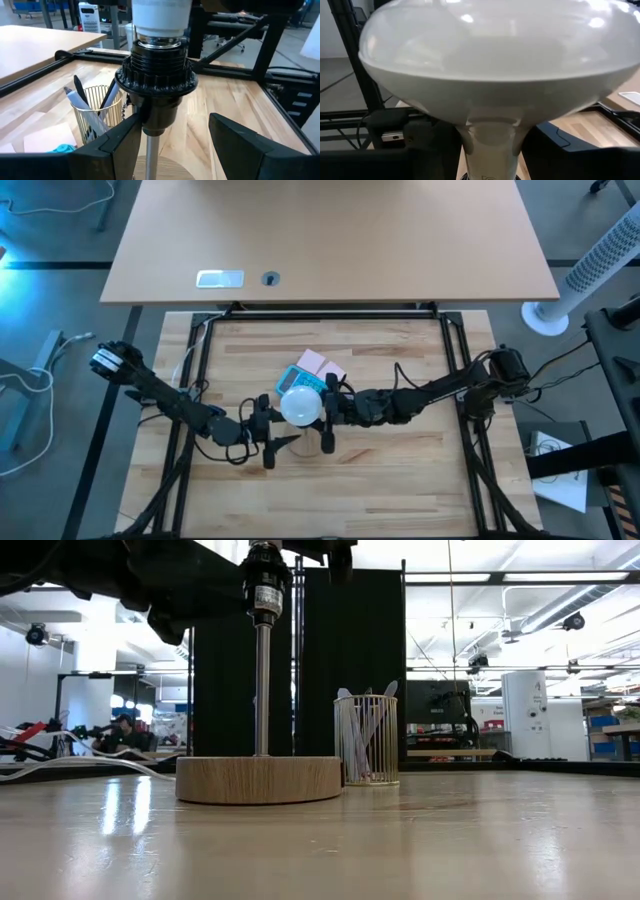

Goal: Screw lightbulb
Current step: Insert the lightbulb into the black table lamp

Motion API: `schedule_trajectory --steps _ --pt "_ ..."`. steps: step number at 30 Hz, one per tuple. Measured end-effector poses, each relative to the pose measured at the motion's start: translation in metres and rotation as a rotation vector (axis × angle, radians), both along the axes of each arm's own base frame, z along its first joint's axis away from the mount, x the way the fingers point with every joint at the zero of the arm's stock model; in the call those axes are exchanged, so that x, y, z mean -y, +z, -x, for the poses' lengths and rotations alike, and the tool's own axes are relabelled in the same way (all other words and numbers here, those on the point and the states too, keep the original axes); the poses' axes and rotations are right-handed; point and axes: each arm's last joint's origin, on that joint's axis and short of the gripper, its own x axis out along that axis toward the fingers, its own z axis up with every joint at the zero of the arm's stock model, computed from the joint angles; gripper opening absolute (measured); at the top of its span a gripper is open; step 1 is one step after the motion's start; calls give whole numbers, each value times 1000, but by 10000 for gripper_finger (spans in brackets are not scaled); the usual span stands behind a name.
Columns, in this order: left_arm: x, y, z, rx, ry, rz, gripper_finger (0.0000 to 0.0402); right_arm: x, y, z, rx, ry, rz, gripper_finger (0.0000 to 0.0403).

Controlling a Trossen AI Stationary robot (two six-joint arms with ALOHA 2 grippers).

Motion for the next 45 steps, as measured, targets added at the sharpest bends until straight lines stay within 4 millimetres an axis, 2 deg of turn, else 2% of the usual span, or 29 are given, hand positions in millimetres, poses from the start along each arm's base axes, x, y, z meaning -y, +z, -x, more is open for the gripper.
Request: schedule_trajectory --steps 10,20,34,45 --pt "4 -19 -4 -70 -43 -54 222 0 0 0 -2 0 0 163" --pt "8 -34 -15 -54 -13 -104 222 0 -1 0 -5 0 1 161" --pt "0 -26 -12 -47 103 -185 222 0 -1 0 -15 -2 -3 160" --pt "-10 -23 -19 -28 22 -143 222 0 -1 0 -19 -1 3 159"
